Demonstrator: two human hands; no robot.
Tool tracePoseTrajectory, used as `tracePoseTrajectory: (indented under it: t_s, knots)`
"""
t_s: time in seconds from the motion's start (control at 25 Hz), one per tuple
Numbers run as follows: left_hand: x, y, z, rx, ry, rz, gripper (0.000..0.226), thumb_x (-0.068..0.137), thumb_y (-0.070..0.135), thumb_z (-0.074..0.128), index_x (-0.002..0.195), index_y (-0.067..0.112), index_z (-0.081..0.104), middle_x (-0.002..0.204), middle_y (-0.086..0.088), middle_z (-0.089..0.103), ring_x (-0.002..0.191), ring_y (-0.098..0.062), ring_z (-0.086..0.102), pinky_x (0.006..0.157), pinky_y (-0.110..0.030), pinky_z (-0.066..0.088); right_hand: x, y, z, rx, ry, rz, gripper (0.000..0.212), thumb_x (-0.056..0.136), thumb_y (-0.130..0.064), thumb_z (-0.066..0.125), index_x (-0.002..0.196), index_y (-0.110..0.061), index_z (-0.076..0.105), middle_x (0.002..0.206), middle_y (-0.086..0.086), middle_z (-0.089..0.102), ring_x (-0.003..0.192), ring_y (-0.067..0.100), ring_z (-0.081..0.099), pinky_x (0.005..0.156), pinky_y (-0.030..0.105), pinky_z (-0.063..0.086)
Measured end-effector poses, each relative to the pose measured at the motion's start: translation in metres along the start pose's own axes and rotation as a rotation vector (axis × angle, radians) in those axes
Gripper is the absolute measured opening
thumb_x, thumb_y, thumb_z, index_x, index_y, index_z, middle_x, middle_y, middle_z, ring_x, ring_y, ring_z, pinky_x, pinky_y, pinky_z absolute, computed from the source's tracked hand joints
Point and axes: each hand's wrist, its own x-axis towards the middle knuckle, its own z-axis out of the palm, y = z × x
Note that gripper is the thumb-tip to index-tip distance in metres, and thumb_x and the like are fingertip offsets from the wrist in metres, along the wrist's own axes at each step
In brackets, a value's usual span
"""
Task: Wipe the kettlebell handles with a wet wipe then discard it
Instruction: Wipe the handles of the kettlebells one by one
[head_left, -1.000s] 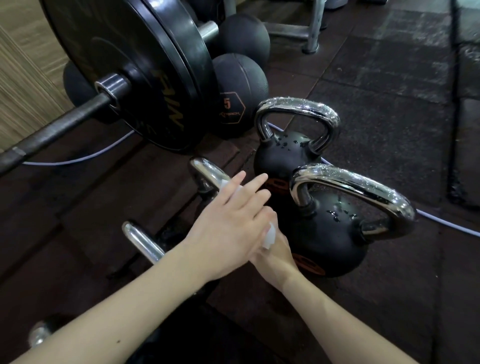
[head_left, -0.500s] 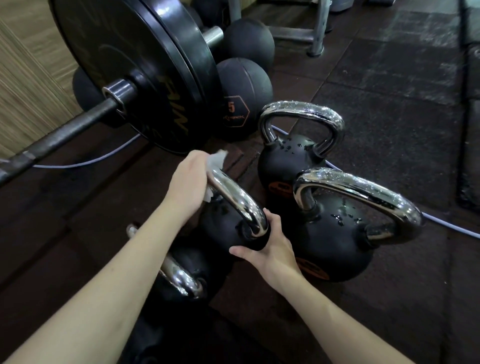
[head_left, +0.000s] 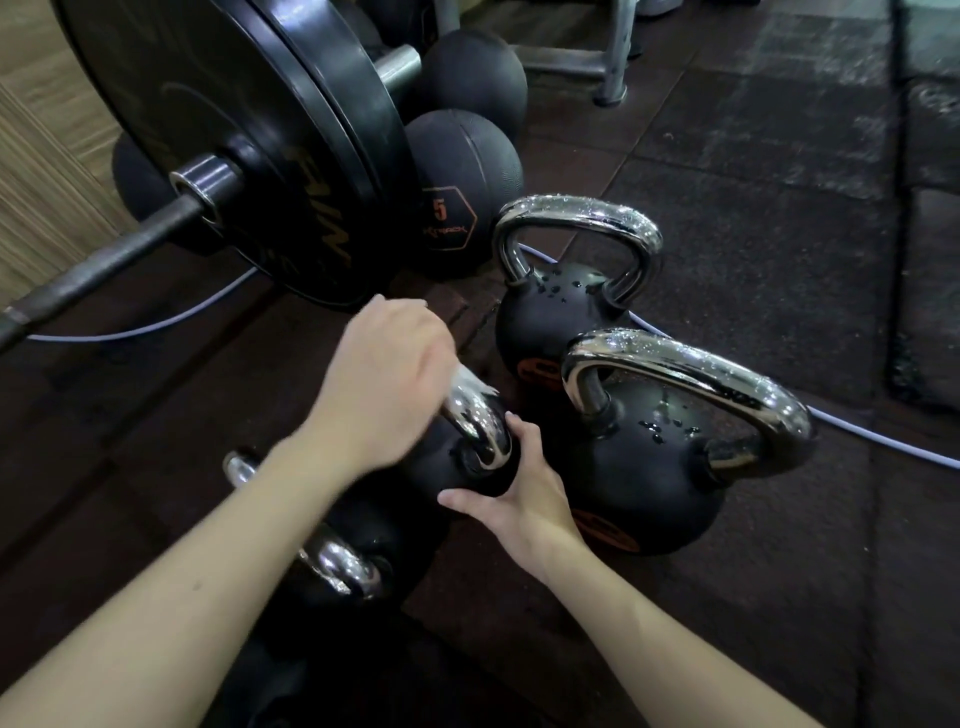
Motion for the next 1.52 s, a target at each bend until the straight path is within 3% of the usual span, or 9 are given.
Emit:
tracePoseTrajectory:
  t_s: [0.2, 0.28, 0.4, 0.48, 0.6, 0.84, 1.24, 1.4, 1.52]
  knots:
    - [0.026, -0.048, 0.003, -0.831, -0.041, -0.906, 0.048, 0.081, 0.045, 0.042, 0.096, 0.007, 0.067, 0.1, -0.019, 0.069, 0.075, -0.028, 0.062, 0.058, -0.034, 0.045, -0.002, 0.001, 0.0, 0.029, -0.014, 0.005, 0.117, 0.061, -0.042, 0.1, 0.153, -0.047, 0.029, 0.156, -0.009, 0.05, 0.147, 0.012, 0.042, 0.125, 0.039, 0.035]
    - [0.024, -0.056, 0.015, -1.059, 0.013, -1.03, 0.055, 0.069, 0.053, 0.045, 0.103, 0.013, 0.06, 0.103, -0.021, 0.067, 0.076, -0.031, 0.056, 0.054, -0.031, 0.037, -0.003, 0.001, 0.0, 0.04, -0.027, 0.005, 0.118, 0.063, -0.041, 0.1, 0.155, -0.047, 0.027, 0.158, -0.009, 0.048, 0.148, 0.013, 0.04, 0.125, 0.039, 0.034]
    - [0.019, -0.04, 0.016, -0.932, 0.06, -0.935, 0.052, 0.077, 0.047, 0.046, 0.093, 0.003, 0.068, 0.078, -0.025, 0.065, 0.062, -0.029, 0.054, 0.055, -0.032, 0.042, -0.004, 0.001, -0.001, 0.055, -0.032, -0.015, 0.118, 0.065, -0.041, 0.099, 0.157, -0.044, 0.026, 0.161, -0.008, 0.044, 0.15, 0.013, 0.036, 0.126, 0.039, 0.033]
    - [0.015, -0.023, 0.009, -0.673, 0.164, -0.642, 0.033, 0.09, 0.032, 0.047, 0.089, 0.013, 0.074, 0.088, -0.006, 0.069, 0.088, -0.026, 0.064, 0.082, -0.037, 0.052, -0.003, 0.004, 0.0, 0.036, -0.023, -0.041, 0.118, 0.065, -0.043, 0.098, 0.158, -0.043, 0.025, 0.162, -0.008, 0.042, 0.151, 0.014, 0.035, 0.126, 0.038, 0.033]
    - [-0.006, 0.015, 0.004, -0.095, 0.081, -0.123, 0.041, 0.096, 0.025, 0.034, 0.09, 0.012, 0.073, 0.107, -0.002, 0.069, 0.13, -0.025, 0.054, 0.123, -0.044, 0.026, -0.002, 0.003, 0.0, 0.02, -0.005, -0.051, 0.12, 0.063, -0.049, 0.097, 0.158, -0.044, 0.025, 0.164, -0.011, 0.039, 0.151, 0.012, 0.036, 0.125, 0.036, 0.033]
    - [-0.028, 0.036, 0.013, 0.291, 0.0, 0.349, 0.033, 0.102, 0.029, 0.045, 0.102, 0.012, 0.074, 0.114, -0.004, 0.07, 0.131, -0.03, 0.06, 0.125, -0.05, 0.031, -0.002, 0.004, 0.003, 0.075, -0.015, -0.036, 0.121, 0.058, -0.053, 0.095, 0.157, -0.046, 0.026, 0.161, -0.016, 0.041, 0.145, 0.007, 0.042, 0.122, 0.038, 0.04]
    - [-0.011, -0.001, 0.006, -0.077, 0.113, 0.007, 0.042, 0.105, 0.027, 0.029, 0.1, 0.018, 0.07, 0.109, 0.006, 0.069, 0.122, -0.021, 0.059, 0.119, -0.04, 0.029, -0.031, 0.013, -0.028, -0.089, -0.079, -0.175, 0.09, 0.083, -0.043, 0.083, 0.158, -0.041, 0.034, 0.161, -0.015, 0.045, 0.148, -0.001, 0.04, 0.125, 0.029, 0.034]
    - [0.012, -0.01, -0.005, -0.361, 0.1, -0.378, 0.045, 0.106, 0.033, 0.031, 0.098, 0.013, 0.07, 0.099, -0.004, 0.071, 0.096, -0.027, 0.063, 0.088, -0.04, 0.045, -0.094, 0.051, -0.089, -0.24, 0.058, -0.334, 0.028, 0.088, -0.041, 0.079, 0.113, -0.034, 0.068, 0.12, -0.02, 0.068, 0.115, -0.001, 0.065, 0.099, 0.028, 0.054]
    - [0.023, 0.006, -0.021, -0.356, 0.222, -0.452, 0.05, 0.106, 0.037, 0.028, 0.096, 0.007, 0.066, 0.097, -0.012, 0.071, 0.093, -0.034, 0.062, 0.082, -0.04, 0.042, -0.12, 0.072, -0.135, -0.169, 0.327, -0.233, 0.032, 0.079, -0.044, 0.089, 0.085, -0.03, 0.061, 0.087, -0.01, 0.066, 0.085, 0.007, 0.067, 0.077, 0.023, 0.052]
